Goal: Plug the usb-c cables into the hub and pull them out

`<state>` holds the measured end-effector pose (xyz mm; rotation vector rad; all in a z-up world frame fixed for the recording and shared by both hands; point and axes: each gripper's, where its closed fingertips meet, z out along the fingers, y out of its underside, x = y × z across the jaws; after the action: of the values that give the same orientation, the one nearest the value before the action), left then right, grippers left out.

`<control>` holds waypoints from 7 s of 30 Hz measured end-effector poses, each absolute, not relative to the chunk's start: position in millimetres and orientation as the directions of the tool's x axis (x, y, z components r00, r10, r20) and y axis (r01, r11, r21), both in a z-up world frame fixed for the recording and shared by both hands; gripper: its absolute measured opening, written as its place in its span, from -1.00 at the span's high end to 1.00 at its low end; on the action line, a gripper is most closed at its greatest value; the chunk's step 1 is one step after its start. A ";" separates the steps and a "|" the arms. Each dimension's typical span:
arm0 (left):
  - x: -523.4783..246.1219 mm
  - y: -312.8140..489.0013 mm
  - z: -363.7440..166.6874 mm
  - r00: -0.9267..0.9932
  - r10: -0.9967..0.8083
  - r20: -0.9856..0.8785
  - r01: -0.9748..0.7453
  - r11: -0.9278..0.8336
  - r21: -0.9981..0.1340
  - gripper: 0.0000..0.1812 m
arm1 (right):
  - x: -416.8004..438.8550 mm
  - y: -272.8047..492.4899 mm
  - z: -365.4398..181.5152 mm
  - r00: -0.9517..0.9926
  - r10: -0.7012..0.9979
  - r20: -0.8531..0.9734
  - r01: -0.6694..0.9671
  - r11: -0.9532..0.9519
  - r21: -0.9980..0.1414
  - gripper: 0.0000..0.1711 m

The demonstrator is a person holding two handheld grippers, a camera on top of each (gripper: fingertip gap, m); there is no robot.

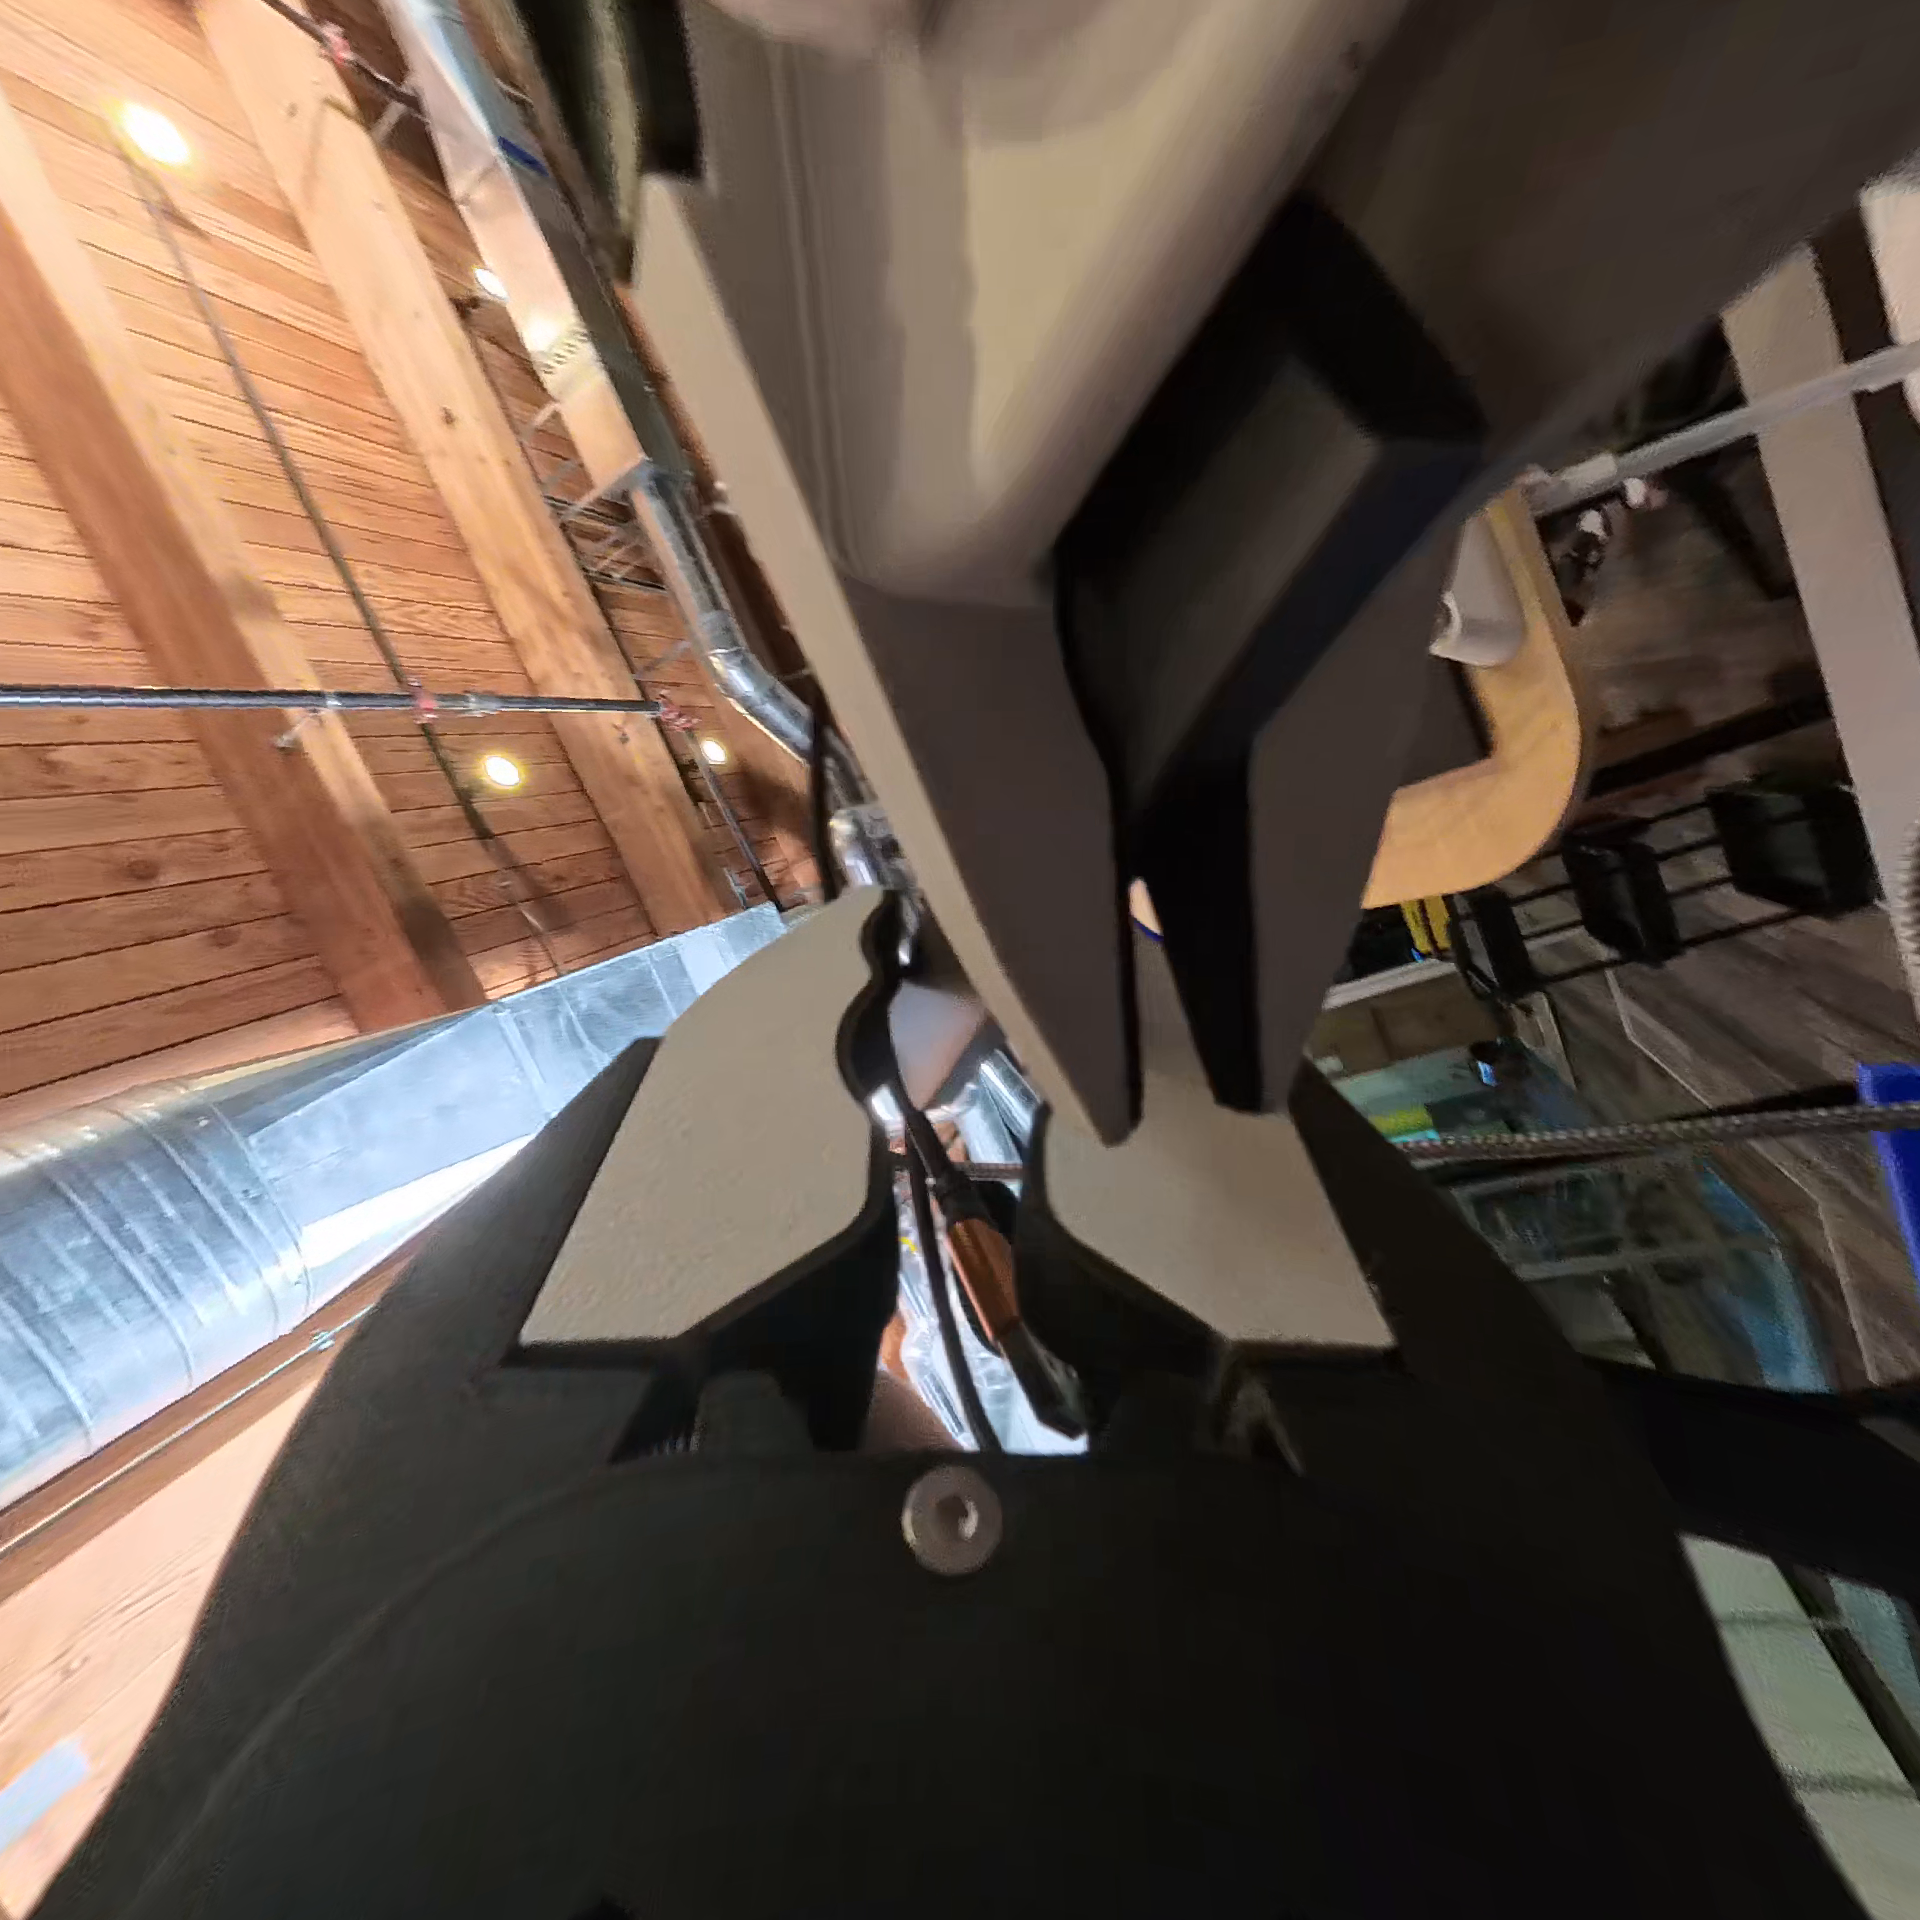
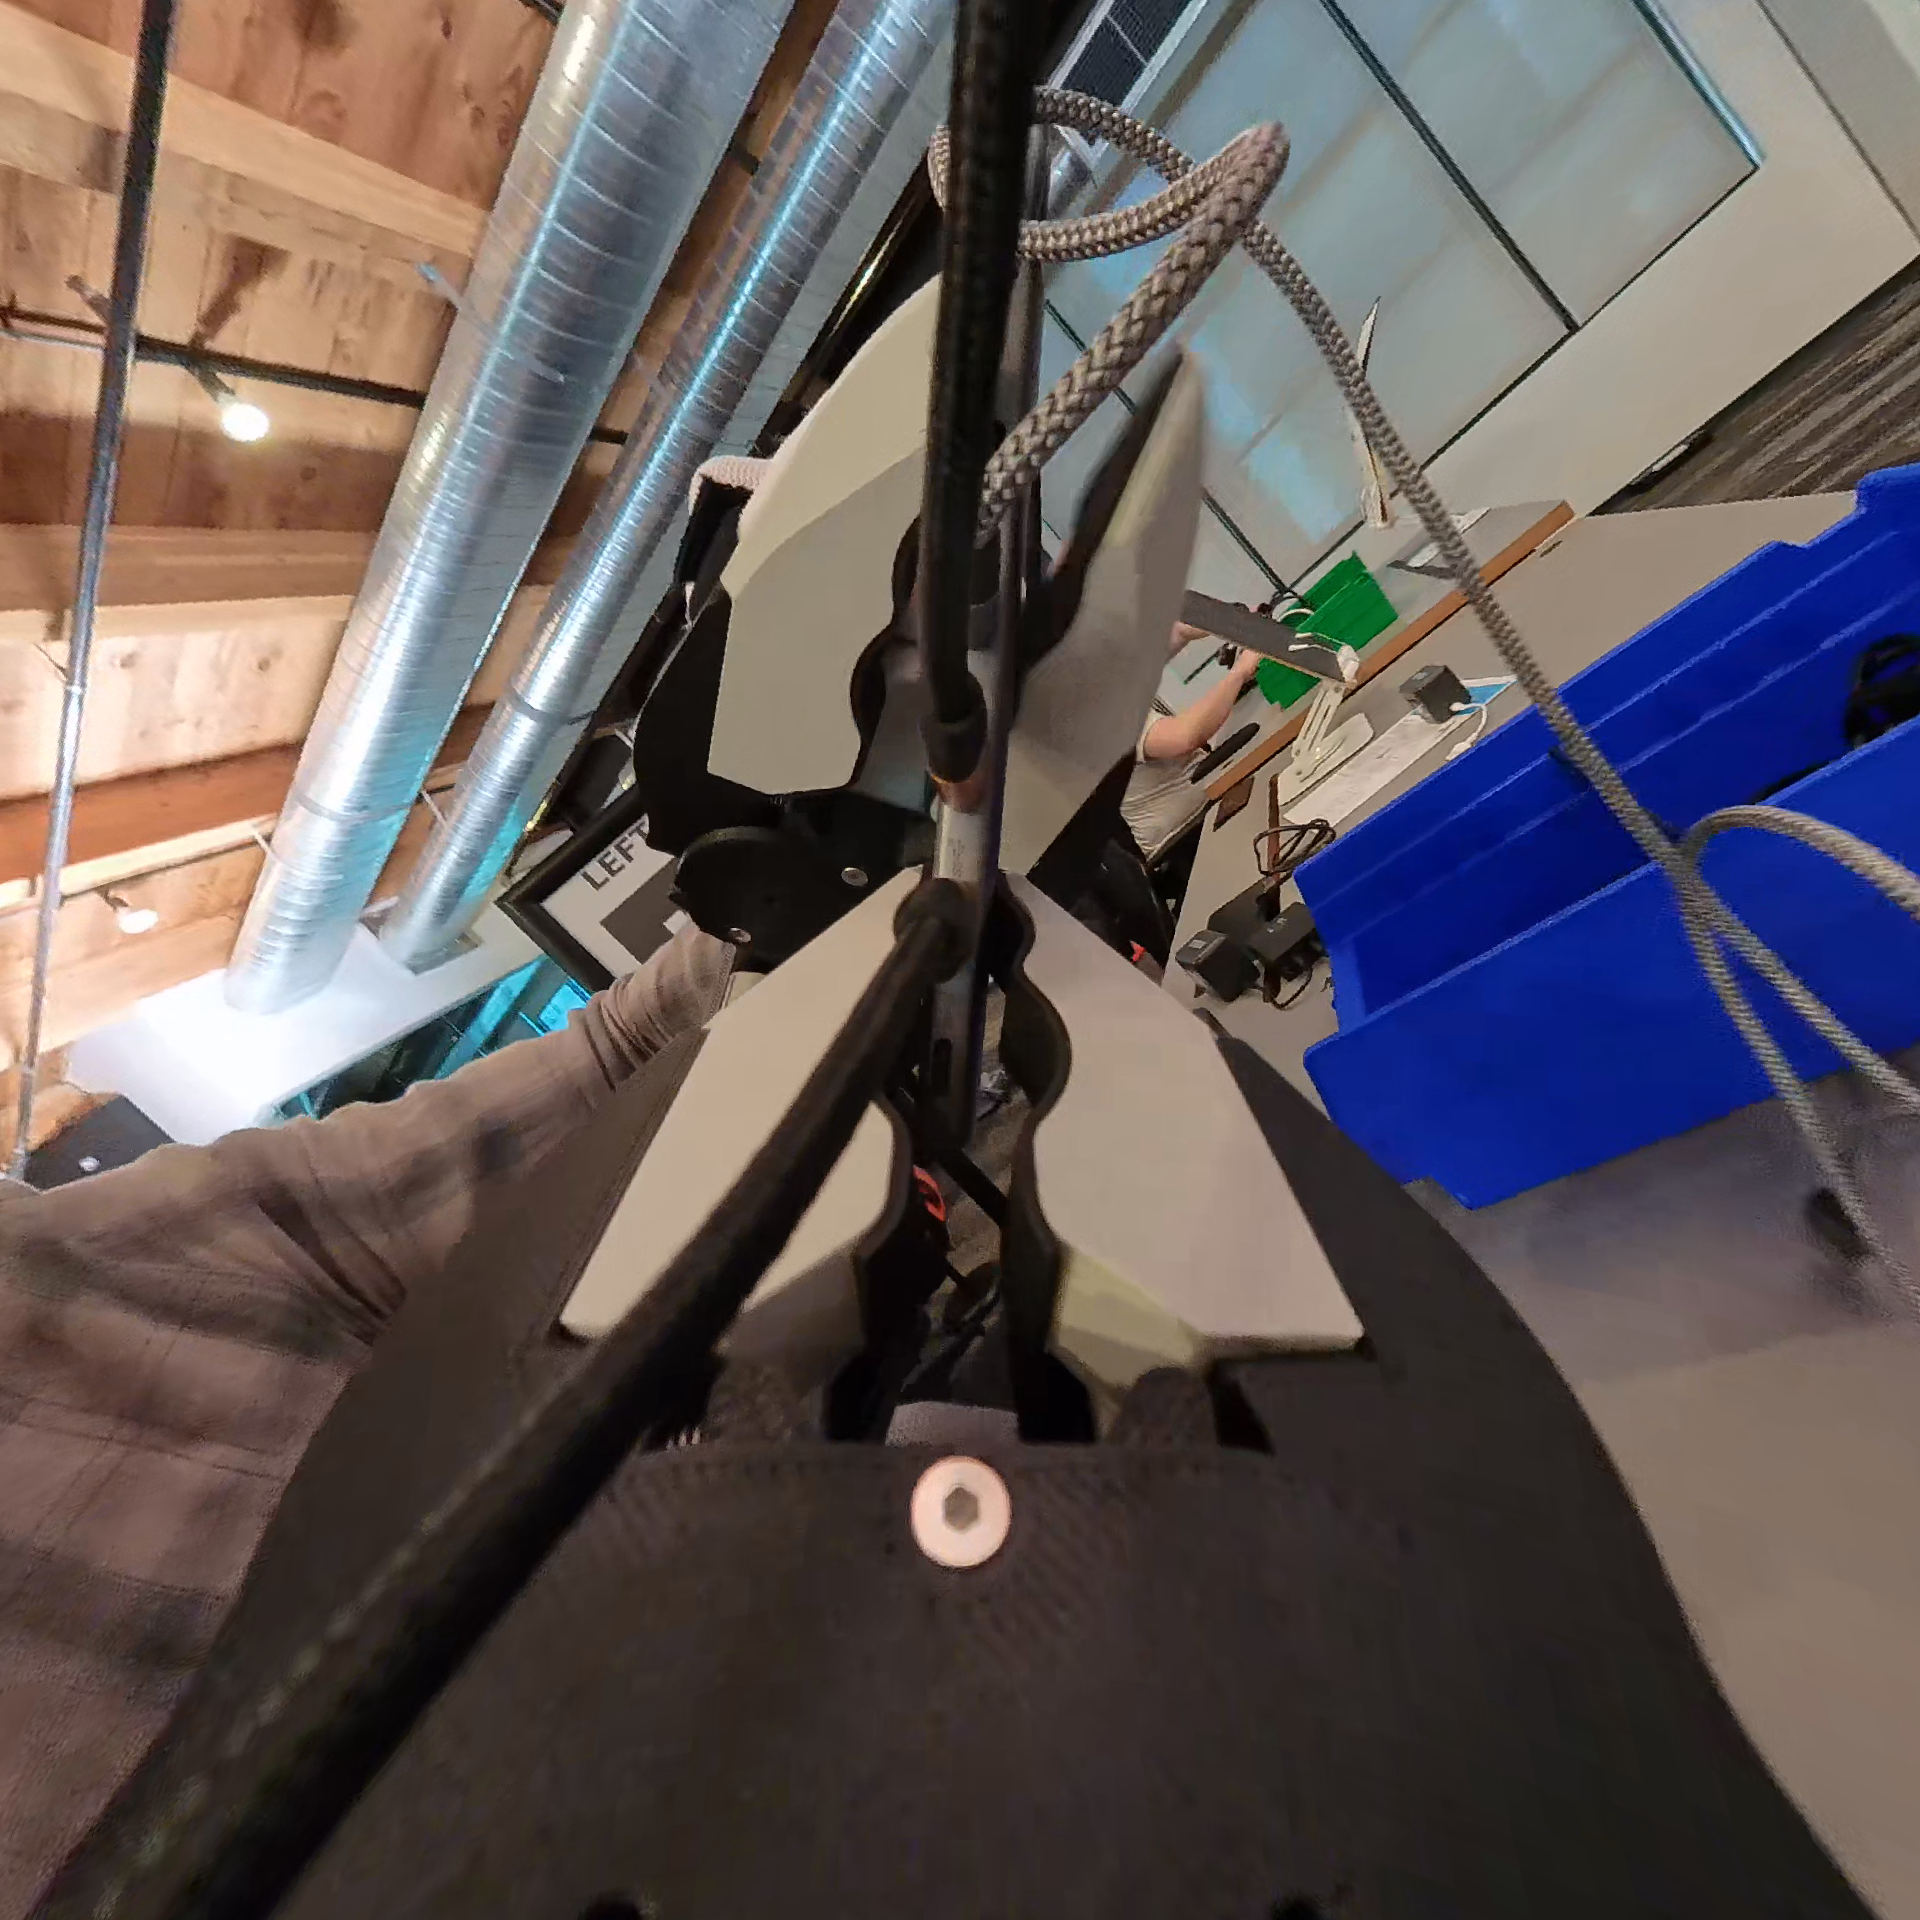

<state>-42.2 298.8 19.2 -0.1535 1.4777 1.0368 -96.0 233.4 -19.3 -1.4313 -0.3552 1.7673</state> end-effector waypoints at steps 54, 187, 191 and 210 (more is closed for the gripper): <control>35.3 215.7 -27.2 0.003 -0.408 -0.913 -0.275 0.878 -0.393 0.90 | 40.5 138.0 15.0 0.011 0.999 -0.033 -0.229 -0.030 -0.973 0.70; 39.8 199.1 5.4 0.218 -0.074 -0.973 -0.296 0.945 -0.139 0.88 | 22.4 192.2 4.9 0.436 0.898 -0.054 0.040 -0.079 -0.996 0.87; 38.5 202.2 6.9 0.228 -0.081 -0.970 -0.297 0.943 -0.149 0.88 | 21.0 193.7 6.3 0.427 0.904 -0.027 0.029 -0.043 -0.999 0.89; 29.2 255.2 19.9 0.380 -0.249 -0.891 -0.482 0.769 -0.420 0.74 | 6.4 224.8 16.4 0.685 0.649 0.330 0.302 0.159 -0.940 0.89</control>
<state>29.2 255.2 19.9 -0.7211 1.2004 0.1664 6.4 224.8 16.4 -1.4357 -0.8464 0.2954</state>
